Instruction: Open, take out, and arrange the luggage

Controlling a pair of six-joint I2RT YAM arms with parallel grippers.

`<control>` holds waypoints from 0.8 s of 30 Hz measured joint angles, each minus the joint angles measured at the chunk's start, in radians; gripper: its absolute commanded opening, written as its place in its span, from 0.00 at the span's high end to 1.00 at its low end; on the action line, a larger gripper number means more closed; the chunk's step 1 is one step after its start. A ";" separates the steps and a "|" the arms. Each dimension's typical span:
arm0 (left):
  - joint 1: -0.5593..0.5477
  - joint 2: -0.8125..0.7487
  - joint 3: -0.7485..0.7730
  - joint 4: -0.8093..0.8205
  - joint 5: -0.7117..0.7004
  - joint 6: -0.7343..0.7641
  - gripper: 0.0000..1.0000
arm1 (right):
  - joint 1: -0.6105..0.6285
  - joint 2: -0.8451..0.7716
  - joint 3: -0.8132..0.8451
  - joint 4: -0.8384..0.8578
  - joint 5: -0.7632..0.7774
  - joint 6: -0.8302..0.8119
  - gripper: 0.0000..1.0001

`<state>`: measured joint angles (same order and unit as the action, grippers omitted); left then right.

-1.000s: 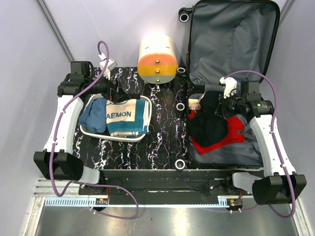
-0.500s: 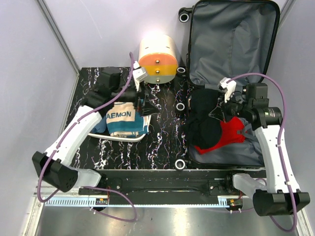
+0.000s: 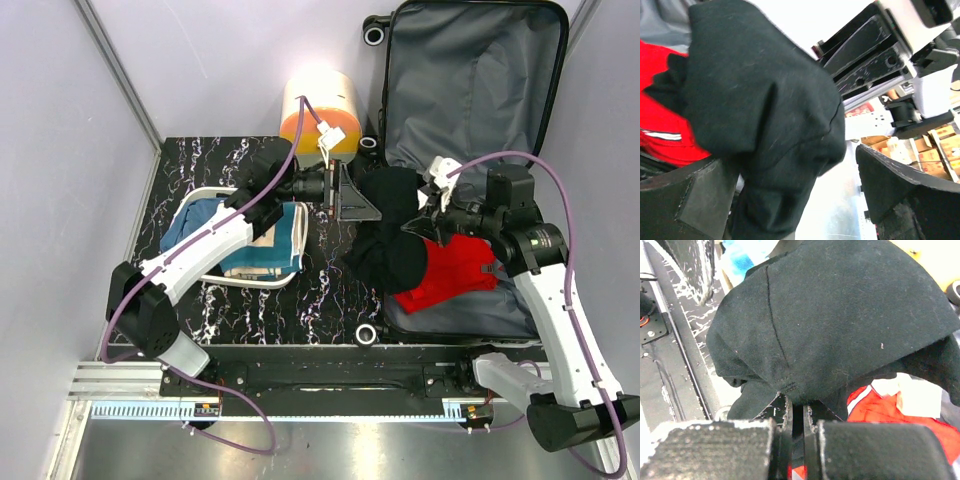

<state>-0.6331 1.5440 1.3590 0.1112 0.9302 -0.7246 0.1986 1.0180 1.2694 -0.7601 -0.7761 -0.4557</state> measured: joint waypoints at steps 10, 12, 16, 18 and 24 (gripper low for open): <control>-0.024 0.004 -0.008 0.090 0.013 -0.094 0.72 | 0.129 0.019 -0.013 0.084 0.007 -0.013 1.00; -0.020 0.004 -0.008 0.079 0.017 -0.080 0.84 | 0.154 0.023 -0.013 0.103 0.012 -0.023 1.00; 0.018 -0.006 -0.019 0.042 0.039 -0.053 1.00 | 0.180 0.037 -0.019 0.133 0.031 -0.024 0.50; 0.053 -0.025 -0.044 0.016 0.059 -0.039 1.00 | 0.188 0.051 -0.024 0.158 0.035 -0.018 0.12; 0.261 -0.119 -0.105 -0.318 0.092 0.208 1.00 | 0.188 0.061 -0.026 0.230 0.117 0.045 0.00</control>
<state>-0.3721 1.4250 1.2537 -0.2070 1.0225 -0.5167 0.3862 1.0790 1.2434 -0.5297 -0.6586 -0.4110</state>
